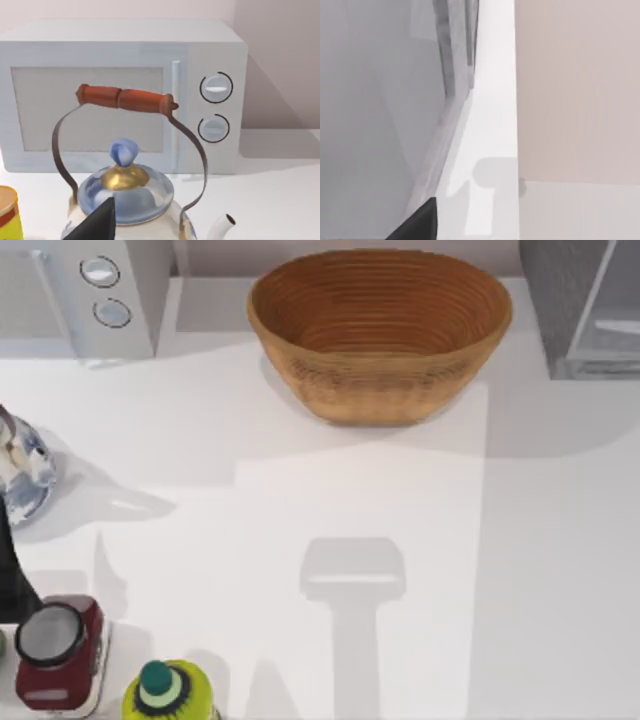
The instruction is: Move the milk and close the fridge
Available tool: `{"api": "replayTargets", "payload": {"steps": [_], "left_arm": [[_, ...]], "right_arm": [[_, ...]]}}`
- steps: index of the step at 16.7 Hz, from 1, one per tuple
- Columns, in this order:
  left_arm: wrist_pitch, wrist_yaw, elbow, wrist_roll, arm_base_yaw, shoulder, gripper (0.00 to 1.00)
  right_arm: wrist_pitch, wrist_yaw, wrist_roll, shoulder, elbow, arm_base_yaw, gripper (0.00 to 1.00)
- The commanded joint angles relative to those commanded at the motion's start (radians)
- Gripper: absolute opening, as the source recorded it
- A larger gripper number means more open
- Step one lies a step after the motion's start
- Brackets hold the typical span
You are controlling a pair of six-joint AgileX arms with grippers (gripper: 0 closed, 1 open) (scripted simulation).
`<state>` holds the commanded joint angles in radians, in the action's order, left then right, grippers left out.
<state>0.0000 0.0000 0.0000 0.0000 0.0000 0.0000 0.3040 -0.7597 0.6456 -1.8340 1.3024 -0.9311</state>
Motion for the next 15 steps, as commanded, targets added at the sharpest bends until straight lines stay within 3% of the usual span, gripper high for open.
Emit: {"api": "replayTargets", "payload": {"steps": [3,6,15], "left_arm": [[0.000,0.000,0.000,0.000,0.000,0.000,1.00],[0.000,0.000,0.000,0.000,0.000,0.000,1.00],[0.000,0.000,0.000,0.000,0.000,0.000,1.00]], "right_arm": [[-0.005,0.010,-0.009,-0.002,-0.007,0.003,1.00],[-0.036,0.090,-0.084,0.005,-0.048,0.099,1.00],[-0.269,0.561,-0.497,0.138,-0.247,0.730,1.00]]}}
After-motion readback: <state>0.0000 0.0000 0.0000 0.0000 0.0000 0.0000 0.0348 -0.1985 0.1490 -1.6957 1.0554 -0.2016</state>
